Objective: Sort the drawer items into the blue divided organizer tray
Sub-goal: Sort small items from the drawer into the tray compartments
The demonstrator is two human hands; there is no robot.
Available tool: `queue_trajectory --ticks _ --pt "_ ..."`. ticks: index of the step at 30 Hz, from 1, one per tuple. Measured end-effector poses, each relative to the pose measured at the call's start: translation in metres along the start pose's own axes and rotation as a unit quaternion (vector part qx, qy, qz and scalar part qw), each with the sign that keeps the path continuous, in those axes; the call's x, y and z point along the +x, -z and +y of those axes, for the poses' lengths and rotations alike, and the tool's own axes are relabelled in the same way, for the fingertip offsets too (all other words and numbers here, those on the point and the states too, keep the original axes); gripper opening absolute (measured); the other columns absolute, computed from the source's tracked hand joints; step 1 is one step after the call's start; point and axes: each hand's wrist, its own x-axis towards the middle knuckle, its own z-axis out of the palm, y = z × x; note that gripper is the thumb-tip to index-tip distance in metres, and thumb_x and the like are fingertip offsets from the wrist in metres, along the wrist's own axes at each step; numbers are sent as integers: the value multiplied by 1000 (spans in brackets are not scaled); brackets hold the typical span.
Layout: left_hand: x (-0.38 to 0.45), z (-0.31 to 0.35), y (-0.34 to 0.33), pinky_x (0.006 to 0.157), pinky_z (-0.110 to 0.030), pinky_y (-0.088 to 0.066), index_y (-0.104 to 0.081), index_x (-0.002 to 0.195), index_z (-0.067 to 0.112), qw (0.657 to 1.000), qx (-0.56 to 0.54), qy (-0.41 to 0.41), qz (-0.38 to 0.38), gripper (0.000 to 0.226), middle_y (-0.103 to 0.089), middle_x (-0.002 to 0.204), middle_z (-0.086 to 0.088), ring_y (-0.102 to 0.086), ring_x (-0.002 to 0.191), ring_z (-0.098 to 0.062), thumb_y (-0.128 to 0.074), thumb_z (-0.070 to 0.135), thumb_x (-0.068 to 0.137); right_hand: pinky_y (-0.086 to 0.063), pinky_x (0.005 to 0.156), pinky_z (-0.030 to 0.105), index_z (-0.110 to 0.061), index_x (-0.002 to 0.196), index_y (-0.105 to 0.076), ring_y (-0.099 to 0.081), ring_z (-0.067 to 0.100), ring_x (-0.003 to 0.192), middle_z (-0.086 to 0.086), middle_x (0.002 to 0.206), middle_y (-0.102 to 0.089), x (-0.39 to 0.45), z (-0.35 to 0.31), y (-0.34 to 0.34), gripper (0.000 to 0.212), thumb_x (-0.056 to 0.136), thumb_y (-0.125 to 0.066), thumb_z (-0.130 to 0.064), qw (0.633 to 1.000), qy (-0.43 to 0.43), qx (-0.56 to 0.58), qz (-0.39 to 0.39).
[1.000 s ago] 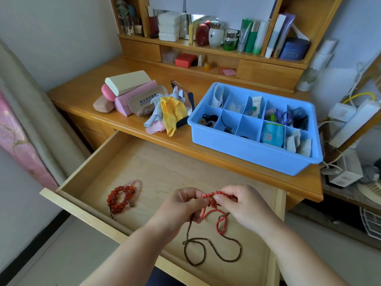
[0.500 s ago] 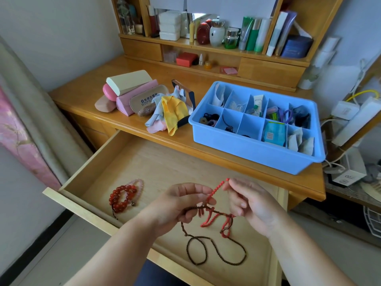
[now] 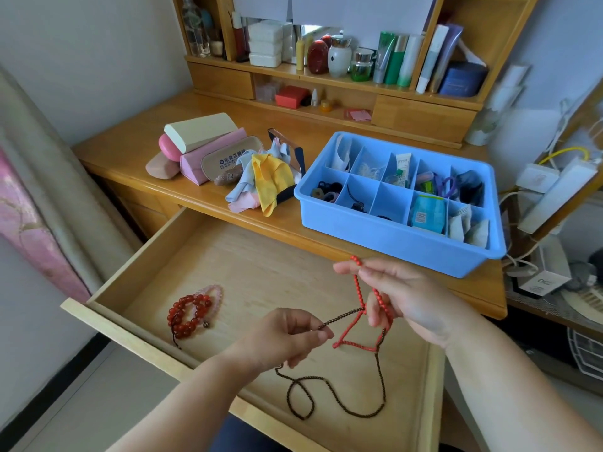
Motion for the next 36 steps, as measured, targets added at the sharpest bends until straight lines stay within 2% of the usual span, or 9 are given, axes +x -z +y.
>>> queue_trajectory --ticks 3,6,9,12,18,24,29,33,36 --pt "5 6 -10 64 -22 -51 -63 106 34 1000 6 -16 11 20 -66 79 3 -63 61 -10 -68 30 87 -44 51 22 -28 101 -72 -57 14 54 21 113 -64 -2 -6 -2 28 89 -47 -34 999 7 -3 -37" --pt "10 14 -19 66 -21 -50 -51 122 42 999 -22 -31 20 35 -67 94 4 -63 65 -11 -62 44 88 -42 51 23 -20 101 -70 -56 14 51 5 126 -62 -4 -12 1 30 89 -46 -33 996 8 19 -89" --pt "14 27 -25 61 -25 -43 -66 101 29 998 -6 -65 18 18 -65 71 9 -54 56 -10 -54 40 94 -42 49 22 -15 102 -69 -55 13 48 2 128 -62 -5 -16 5 28 94 -47 -29 992 3 45 -116" --pt "15 30 -27 58 -27 -40 -63 77 16 998 -7 -50 36 29 -62 61 8 -47 49 -11 -47 25 99 -43 47 21 -17 103 -70 -56 12 47 3 128 -61 -7 -19 10 30 92 -46 -29 990 3 63 -126" --pt "11 30 -30 59 -25 -50 -57 100 11 984 -148 -95 4 11 -64 74 -2 -55 57 -16 -59 14 89 -44 44 21 -12 104 -68 -57 15 46 12 129 -60 -10 -19 15 31 91 -45 -28 983 3 100 -152" --pt "22 43 -40 74 -32 -54 -61 89 18 986 -127 -62 92 12 -61 70 4 -58 64 -15 -51 17 97 -45 45 21 -14 111 -67 -58 14 47 13 130 -59 -8 -15 21 34 90 -46 -31 979 4 110 -172" --pt "26 33 -16 61 -33 -55 -43 78 11 931 -328 37 155 27 -63 63 -10 -61 54 -22 -42 27 100 -42 41 18 -19 128 -58 -54 12 42 21 129 -58 -7 5 41 40 90 -47 -29 972 2 178 -153" --pt "26 17 -4 69 -37 -56 -40 67 14 887 -424 26 183 36 -45 47 -3 -56 51 -21 -41 30 100 -38 40 16 -33 138 -47 -48 5 37 20 110 -65 -4 24 47 47 91 -47 -21 955 -32 230 -184" --pt "22 2 13 47 -25 -50 -42 65 18 877 -404 33 258 33 -29 46 4 -33 36 -11 -56 23 95 -31 38 16 -34 137 -46 -42 2 33 12 84 -64 -2 33 51 53 88 -51 -15 948 -46 249 -194"
